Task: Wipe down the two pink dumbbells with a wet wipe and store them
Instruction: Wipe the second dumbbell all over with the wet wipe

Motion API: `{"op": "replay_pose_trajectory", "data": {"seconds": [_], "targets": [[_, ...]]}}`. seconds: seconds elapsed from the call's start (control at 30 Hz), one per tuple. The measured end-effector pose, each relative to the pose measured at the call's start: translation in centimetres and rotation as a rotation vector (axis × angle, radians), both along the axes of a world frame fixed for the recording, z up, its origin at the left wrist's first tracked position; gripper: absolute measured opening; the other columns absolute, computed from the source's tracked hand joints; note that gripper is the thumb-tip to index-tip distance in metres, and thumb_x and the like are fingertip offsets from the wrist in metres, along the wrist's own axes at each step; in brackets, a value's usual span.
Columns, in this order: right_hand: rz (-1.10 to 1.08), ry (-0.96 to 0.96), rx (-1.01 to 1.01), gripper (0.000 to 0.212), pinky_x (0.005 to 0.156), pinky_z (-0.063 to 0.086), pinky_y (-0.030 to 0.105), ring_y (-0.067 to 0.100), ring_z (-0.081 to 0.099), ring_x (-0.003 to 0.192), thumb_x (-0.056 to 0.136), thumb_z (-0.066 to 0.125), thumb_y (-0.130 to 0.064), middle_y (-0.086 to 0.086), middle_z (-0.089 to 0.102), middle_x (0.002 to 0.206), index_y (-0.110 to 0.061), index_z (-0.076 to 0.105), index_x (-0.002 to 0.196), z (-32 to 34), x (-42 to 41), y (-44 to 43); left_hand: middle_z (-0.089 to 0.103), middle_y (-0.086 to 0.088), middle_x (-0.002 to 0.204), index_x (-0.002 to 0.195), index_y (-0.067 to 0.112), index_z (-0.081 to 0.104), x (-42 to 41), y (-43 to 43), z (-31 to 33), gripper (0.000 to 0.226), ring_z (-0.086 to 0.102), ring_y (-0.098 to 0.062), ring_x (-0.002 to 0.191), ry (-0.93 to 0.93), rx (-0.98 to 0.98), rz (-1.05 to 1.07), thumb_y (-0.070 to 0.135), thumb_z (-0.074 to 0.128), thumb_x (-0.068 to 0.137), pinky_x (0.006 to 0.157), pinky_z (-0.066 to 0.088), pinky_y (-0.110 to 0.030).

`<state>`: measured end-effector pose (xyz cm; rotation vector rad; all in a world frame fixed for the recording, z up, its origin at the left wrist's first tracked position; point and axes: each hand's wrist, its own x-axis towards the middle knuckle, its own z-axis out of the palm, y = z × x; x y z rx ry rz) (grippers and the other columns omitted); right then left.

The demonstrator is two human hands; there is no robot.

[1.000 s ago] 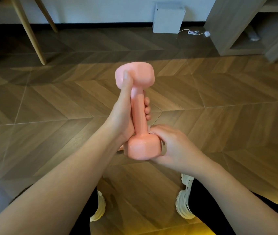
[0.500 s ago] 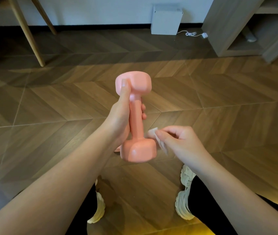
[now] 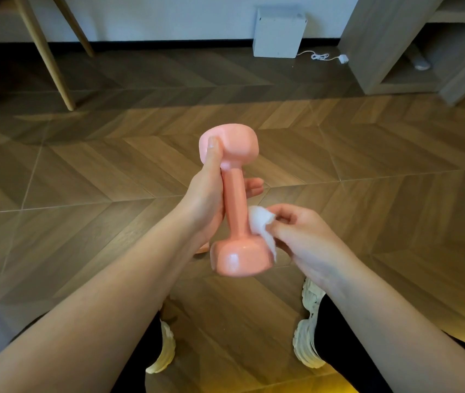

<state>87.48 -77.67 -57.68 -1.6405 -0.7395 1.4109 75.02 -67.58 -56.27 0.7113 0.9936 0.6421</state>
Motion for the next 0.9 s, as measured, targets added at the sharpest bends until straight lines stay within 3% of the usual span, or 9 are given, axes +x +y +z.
{"op": "replay_pose_trajectory", "data": {"seconds": [0.03,0.13,0.23,0.4,0.47,0.57,0.63,0.73,0.9], "targets": [[0.016,-0.001,-0.025,0.004,0.074,0.053,0.028,0.014,0.069,0.080,0.078,0.081,-0.022,0.000,0.075,0.081,-0.021,0.076,0.078,0.1,-0.3,0.2,0.075,-0.016,0.078,0.118,0.006,0.054,0.1,-0.1,0.0,0.067,0.074,-0.034,0.095,0.002,-0.011,-0.023,0.065,0.028,0.100,0.100,0.053,-0.050],[0.103,0.001,-0.057,0.043,0.061,0.050,0.016,0.006,0.073,0.078,0.050,0.086,-0.049,-0.006,0.077,0.085,-0.025,0.077,0.084,-0.2,-0.8,0.4,0.074,-0.024,0.100,0.123,0.012,0.054,0.4,-0.5,-0.1,0.065,0.072,-0.034,0.104,0.057,-0.030,-0.100,0.067,0.029,0.099,0.100,0.052,-0.053],[0.071,0.008,-0.068,0.051,0.056,0.048,0.012,0.004,0.072,0.074,0.041,0.086,-0.055,-0.007,0.077,0.083,-0.025,0.079,0.081,-0.5,-1.2,0.5,0.074,-0.020,0.107,0.116,0.018,0.058,0.6,-0.8,-0.2,0.058,0.069,-0.030,0.111,0.130,-0.022,-0.183,0.065,0.028,0.100,0.102,0.051,-0.051],[-0.038,0.150,-0.106,0.026,0.085,0.056,0.036,0.023,0.073,0.093,0.071,0.084,-0.018,0.008,0.077,0.093,-0.010,0.075,0.095,-1.2,-1.3,0.4,0.070,-0.006,0.122,0.126,0.016,0.062,-0.4,-0.2,-0.5,0.065,0.065,-0.017,0.116,0.237,0.134,-0.343,0.063,0.026,0.101,0.112,0.041,-0.040],[-0.084,0.198,-0.076,0.036,0.082,0.056,0.030,0.019,0.073,0.089,0.066,0.083,-0.019,0.009,0.077,0.096,-0.008,0.073,0.099,-0.9,-0.8,0.3,0.069,-0.004,0.124,0.125,0.014,0.063,-1.2,-0.2,-0.8,0.064,0.066,-0.016,0.110,0.287,0.117,-0.356,0.064,0.032,0.099,0.111,0.040,-0.038],[-0.208,0.301,0.031,0.032,0.074,0.058,0.023,0.014,0.072,0.082,0.073,0.075,-0.014,0.013,0.076,0.099,-0.003,0.070,0.102,0.1,-0.1,0.7,0.067,-0.010,0.101,0.126,0.006,0.057,-2.2,-1.0,-1.1,0.073,0.066,-0.017,0.075,0.234,-0.084,-0.274,0.067,0.054,0.085,0.076,0.053,-0.035],[-0.278,0.384,0.128,0.033,0.070,0.058,0.022,0.013,0.073,0.081,0.071,0.071,-0.017,0.012,0.076,0.096,-0.003,0.069,0.101,0.8,0.6,1.0,0.065,-0.013,0.096,0.134,0.004,0.055,-2.4,-1.9,-1.4,0.093,0.067,-0.024,0.076,0.152,-0.179,-0.327,0.074,0.063,0.073,0.069,0.054,-0.040],[-0.347,0.431,0.241,0.037,0.074,0.056,0.020,0.013,0.073,0.091,0.069,0.069,-0.019,0.009,0.077,0.100,-0.005,0.068,0.103,1.6,1.5,1.5,0.068,-0.023,0.119,0.130,0.017,0.063,-2.0,-2.9,-1.1,0.080,0.069,-0.038,0.102,-0.051,-0.234,-0.393,0.072,0.064,0.072,0.081,0.057,-0.053],[-0.355,0.369,0.283,0.022,0.098,0.051,0.032,0.018,0.068,0.111,0.087,0.065,-0.006,0.008,0.074,0.110,-0.007,0.066,0.109,1.1,1.6,2.0,0.062,-0.024,0.112,0.128,0.014,0.061,-0.3,-2.8,-0.7,0.057,0.064,-0.030,0.088,-0.139,-0.119,-0.290,0.048,0.070,0.083,0.071,0.062,-0.038]]}}
